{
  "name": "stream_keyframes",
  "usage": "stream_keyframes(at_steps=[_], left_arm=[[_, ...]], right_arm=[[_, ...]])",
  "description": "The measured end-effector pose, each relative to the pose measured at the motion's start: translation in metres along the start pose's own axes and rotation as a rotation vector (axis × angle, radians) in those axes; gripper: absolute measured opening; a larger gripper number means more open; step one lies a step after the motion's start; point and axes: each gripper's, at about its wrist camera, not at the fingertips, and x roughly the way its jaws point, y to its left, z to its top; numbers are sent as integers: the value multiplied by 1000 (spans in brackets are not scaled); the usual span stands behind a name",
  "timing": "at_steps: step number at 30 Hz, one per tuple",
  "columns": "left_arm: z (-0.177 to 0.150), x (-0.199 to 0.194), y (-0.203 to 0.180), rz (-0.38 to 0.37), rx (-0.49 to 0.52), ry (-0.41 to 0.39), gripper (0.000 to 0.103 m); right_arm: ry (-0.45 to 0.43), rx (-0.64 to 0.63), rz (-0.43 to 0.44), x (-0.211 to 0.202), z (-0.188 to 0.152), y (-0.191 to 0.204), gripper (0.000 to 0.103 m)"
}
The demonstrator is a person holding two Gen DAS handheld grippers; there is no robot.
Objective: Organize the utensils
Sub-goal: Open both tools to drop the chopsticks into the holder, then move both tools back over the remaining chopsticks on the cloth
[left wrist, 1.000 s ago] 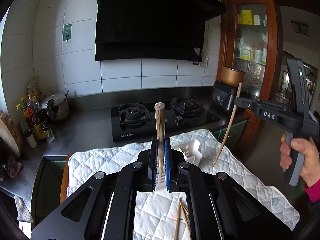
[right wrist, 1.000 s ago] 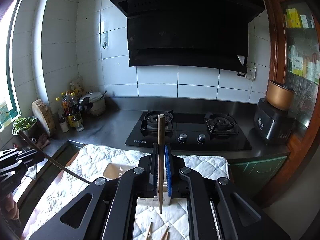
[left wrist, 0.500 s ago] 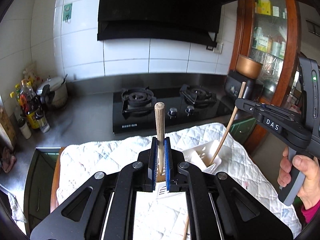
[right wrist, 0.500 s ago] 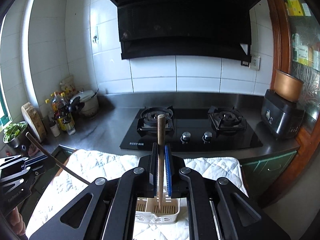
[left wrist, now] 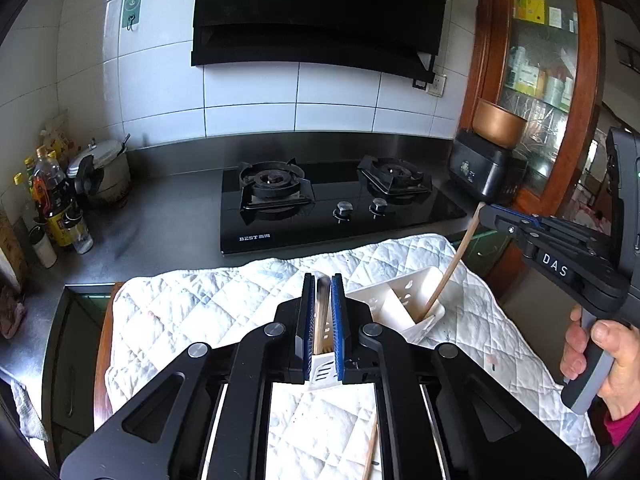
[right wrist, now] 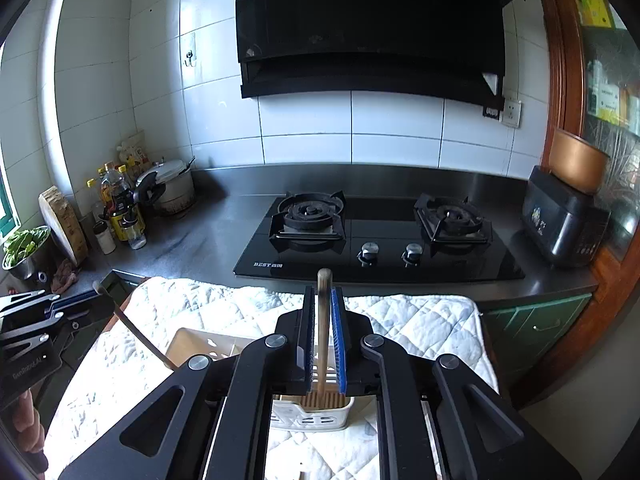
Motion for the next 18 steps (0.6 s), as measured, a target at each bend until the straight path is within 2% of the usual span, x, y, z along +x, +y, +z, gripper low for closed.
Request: stream_keyframes(at_steps=[1, 4, 7, 8, 13, 18], left_arm=[[1, -6, -2, -1, 1, -9, 8], [2, -30, -5, 0, 6, -46, 9], [-7, -58, -6, -5, 16, -81, 9], [-13, -67, -7, -8, 19, -86, 9], [-54, -100, -7, -26, 18, -83, 9], [-115, -118, -7, -56, 2, -45, 9]], right_arm=[[-12, -4, -7, -7, 1, 0, 19], [-43, -12, -7, -34, 0, -1, 23], [-65, -17, -2, -65, -10, -3, 34], [-66, -23, -1, -74, -15, -3, 35], [-16, -42, 8, -108, -67, 1, 35], [70, -67, -2, -127, -141, 9, 35]])
